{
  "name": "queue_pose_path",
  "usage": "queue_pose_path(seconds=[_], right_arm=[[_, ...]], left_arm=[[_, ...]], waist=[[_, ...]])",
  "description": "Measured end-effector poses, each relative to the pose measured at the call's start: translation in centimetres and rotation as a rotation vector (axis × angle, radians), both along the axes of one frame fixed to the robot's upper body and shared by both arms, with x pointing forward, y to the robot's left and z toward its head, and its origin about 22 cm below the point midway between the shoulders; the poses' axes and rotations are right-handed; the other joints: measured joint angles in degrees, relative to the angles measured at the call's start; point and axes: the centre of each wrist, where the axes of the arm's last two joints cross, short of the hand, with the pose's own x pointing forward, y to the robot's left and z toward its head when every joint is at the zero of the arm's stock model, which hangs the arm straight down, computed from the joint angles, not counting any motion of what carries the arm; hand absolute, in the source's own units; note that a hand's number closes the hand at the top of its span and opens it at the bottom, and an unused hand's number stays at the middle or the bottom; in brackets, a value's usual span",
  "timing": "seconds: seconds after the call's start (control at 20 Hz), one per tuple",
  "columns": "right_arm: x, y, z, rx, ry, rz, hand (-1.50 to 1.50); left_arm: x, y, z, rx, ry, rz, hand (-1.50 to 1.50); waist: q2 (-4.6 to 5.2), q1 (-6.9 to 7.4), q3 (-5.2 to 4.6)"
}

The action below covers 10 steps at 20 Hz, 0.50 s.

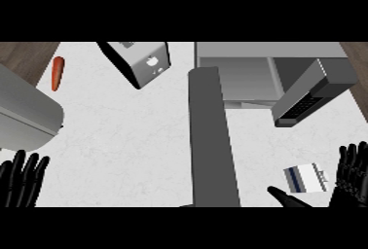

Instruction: Pick up the milk, place it into the microwave and close the microwave

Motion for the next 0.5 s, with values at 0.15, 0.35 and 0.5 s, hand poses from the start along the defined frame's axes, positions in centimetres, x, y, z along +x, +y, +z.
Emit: queue_pose_path(seconds=[0.15,0.35,0.5], right_arm=[[0.0,-0.9,-1.9,-0.014,0.016,-0.025,-1.5],[-0.2,-2.0,-3.5,-0.031,0.039,-0.062,-1.5],[-0.7,-3.2,-4.4,-0.036,0.05,-0.088,-1.5]], left_arm=[[0.2,0.2,0.0,0.0,0.001,-0.001,-1.5],[-0.1,0.8,0.0,0.001,-0.001,-0.002,-1.5],[-0.3,0.7,0.0,-0.001,0.0,0.002,-1.5]], waist=[[0.01,-0.06,-0.02],[0.01,-0.07,-0.02],[0.01,-0.09,-0.02]])
